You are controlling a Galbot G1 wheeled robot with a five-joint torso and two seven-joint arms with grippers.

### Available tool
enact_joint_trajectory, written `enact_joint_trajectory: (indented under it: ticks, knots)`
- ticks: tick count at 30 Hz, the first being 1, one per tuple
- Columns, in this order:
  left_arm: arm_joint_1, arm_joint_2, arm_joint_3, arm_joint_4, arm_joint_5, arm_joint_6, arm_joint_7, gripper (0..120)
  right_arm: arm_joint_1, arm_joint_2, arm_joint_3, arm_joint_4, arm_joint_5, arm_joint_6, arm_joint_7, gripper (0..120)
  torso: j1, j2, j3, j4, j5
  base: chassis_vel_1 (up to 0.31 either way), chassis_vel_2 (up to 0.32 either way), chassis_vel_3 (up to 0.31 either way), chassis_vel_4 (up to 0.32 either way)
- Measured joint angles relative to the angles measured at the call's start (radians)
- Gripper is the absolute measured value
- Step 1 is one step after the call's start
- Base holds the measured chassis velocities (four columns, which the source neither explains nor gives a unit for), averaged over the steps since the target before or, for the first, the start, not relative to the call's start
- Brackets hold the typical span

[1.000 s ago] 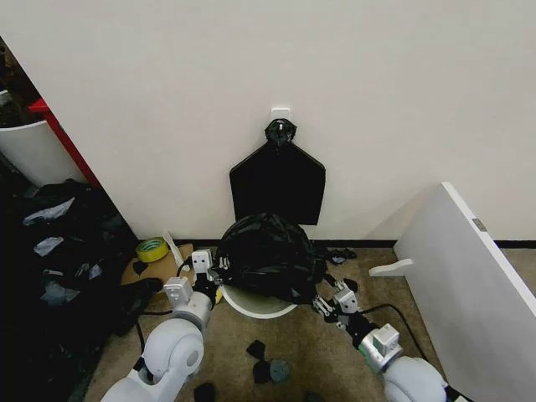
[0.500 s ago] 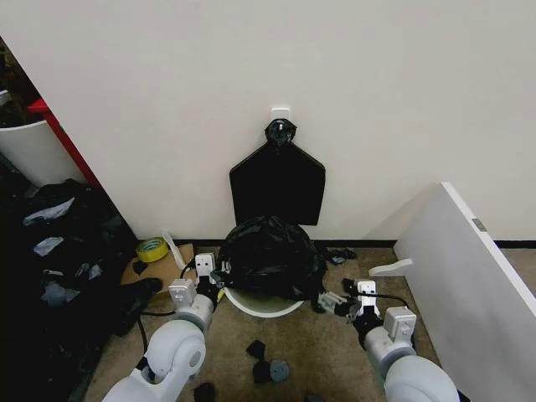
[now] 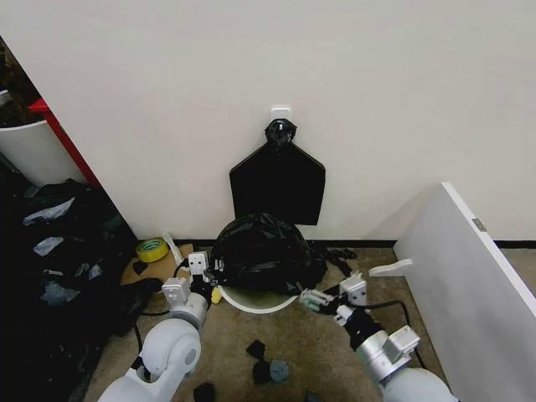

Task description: Place the garbage bag over the trash bin.

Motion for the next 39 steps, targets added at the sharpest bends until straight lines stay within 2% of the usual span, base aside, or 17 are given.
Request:
enact_joint_trajectory:
  ticks: [2, 4, 10, 12, 17, 19, 26, 28, 31, 34, 35, 39]
  knots:
    - [0.007, -0.001, 0.0, -0.009, 0.004, 0.0, -0.002, 1, 0.006, 0.013, -0.014, 0.019, 0.016, -0.114, -0.012, 86, 0.0, 0.0, 0.0, 0.0, -0.0001, 0.0, 0.0, 0.0, 0.0]
    - [0.011, -0.002, 0.0, -0.016, 0.009, 0.001, -0.003, 1, 0.021, 0.022, -0.021, 0.026, 0.042, -0.165, -0.028, 79, 0.0, 0.0, 0.0, 0.0, 0.0, 0.0, 0.0, 0.0, 0.0]
    - [0.017, -0.006, 0.005, -0.025, 0.017, 0.003, -0.006, 1, 0.054, 0.039, -0.028, 0.038, 0.096, -0.248, -0.045, 65, 0.0, 0.0, 0.0, 0.0001, 0.0, 0.0, 0.0, 0.0, 0.0]
    - [0.017, -0.007, 0.008, -0.026, 0.018, 0.004, -0.006, 1, 0.056, 0.041, -0.028, 0.038, 0.099, -0.257, -0.045, 62, 0.0, 0.0, 0.0, 0.0001, 0.0, 0.0, 0.0, 0.0, 0.0]
    - [0.018, -0.014, 0.018, -0.028, 0.023, 0.006, -0.007, 1, 0.063, 0.043, -0.023, 0.031, 0.101, -0.283, -0.037, 38, 0.0, 0.0, 0.0, 0.0, 0.0, 0.0, 0.0, 0.0, 0.0]
    - [0.017, -0.014, 0.019, -0.029, 0.023, 0.006, -0.007, 1, 0.064, 0.044, -0.022, 0.03, 0.099, -0.288, -0.036, 36, 0.0, 0.0, 0.0, 0.0, 0.0, 0.0, 0.0, 0.0, 0.0]
    - [0.026, -0.019, 0.022, -0.041, 0.028, 0.008, -0.007, 1, 0.063, 0.049, -0.02, 0.023, 0.063, -0.305, -0.032, 6, 0.0, 0.0, 0.0, 0.0, 0.0, 0.0, 0.0, 0.0, 0.0]
    - [0.026, -0.019, 0.022, -0.042, 0.028, 0.008, -0.008, 1, 0.062, 0.049, -0.02, 0.02, 0.057, -0.301, -0.036, 3, 0.0, 0.0, 0.0, 0.0001, 0.0, 0.0, 0.0, 0.0, 0.0]
    - [0.029, -0.021, 0.018, -0.045, 0.029, 0.008, -0.009, 1, 0.056, 0.047, -0.013, -0.013, 0.025, -0.216, -0.108, 0, 0.0, 0.0, 0.0, 0.0, 0.0, 0.0, 0.0, 0.0, 0.0]
    - [0.029, -0.022, 0.012, -0.05, 0.025, 0.009, -0.013, 1, 0.049, 0.042, 0.0, -0.074, -0.01, -0.05, -0.253, 0, 0.0, 0.0, 0.0, 0.0, 0.0, 0.0, 0.0, 0.0, 0.0]
    - [0.029, -0.022, 0.012, -0.05, 0.025, 0.009, -0.013, 1, 0.049, 0.042, 0.0, -0.074, -0.01, -0.05, -0.253, 0, 0.0, 0.0, 0.0, 0.0, 0.0, 0.0, 0.0, 0.0, 0.0]
    - [0.031, -0.023, -0.002, -0.069, -0.002, 0.019, -0.022, 1, 0.048, 0.042, 0.02, -0.18, -0.042, 0.179, -0.548, 0, 0.0, 0.0, 0.0, 0.0, 0.0001, 0.0, 0.0, 0.0, 0.0]
